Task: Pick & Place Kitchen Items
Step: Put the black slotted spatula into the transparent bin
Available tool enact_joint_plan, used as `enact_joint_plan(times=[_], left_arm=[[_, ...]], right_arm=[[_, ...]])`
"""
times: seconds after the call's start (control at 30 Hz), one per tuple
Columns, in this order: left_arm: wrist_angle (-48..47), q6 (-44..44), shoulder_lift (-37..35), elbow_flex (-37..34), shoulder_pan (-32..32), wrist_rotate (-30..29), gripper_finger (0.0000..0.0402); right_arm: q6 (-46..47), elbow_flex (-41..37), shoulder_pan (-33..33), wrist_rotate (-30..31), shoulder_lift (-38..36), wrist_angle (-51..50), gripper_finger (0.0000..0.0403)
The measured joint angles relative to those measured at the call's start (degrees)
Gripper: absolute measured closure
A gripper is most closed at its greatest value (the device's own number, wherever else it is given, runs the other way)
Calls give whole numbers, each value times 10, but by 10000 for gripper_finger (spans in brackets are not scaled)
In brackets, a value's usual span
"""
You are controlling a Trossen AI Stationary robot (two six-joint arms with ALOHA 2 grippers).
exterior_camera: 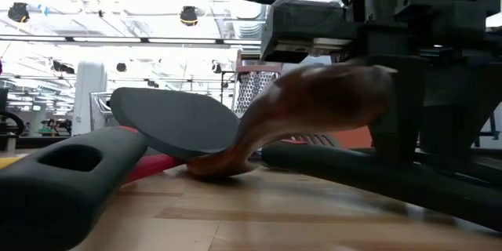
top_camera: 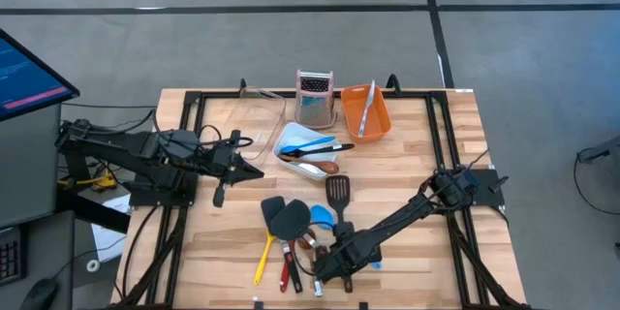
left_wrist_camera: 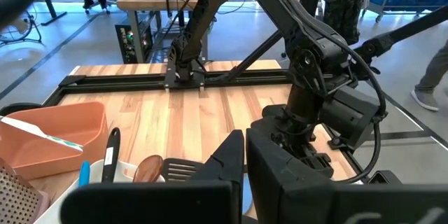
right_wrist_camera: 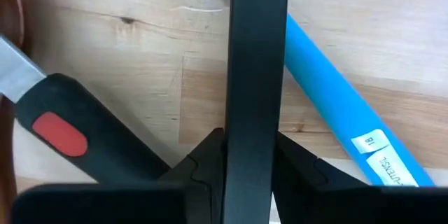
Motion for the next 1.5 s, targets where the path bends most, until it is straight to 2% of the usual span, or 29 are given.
enact_joint_plan(times=[0.2,0.5,0.8,1.0,1.2,1.5], left_arm=[[0,0,0,0,0,0,400],[0,0,0,0,0,0,400],[0,0,0,0,0,0,400],[0,-31,0,0,0,0,400],[1,-92,0,0,0,0,400],[6,-96,0,0,0,0,400]], right_arm=[[-3,21,1,-3,-3,-37,325],[-33,135,12,8,-4,-162,325],[-45,285,41,139,-4,-308,325],[-76,354,54,253,-5,-310,325],[-109,363,45,294,-4,-309,325],[-202,363,21,344,-8,-310,325]])
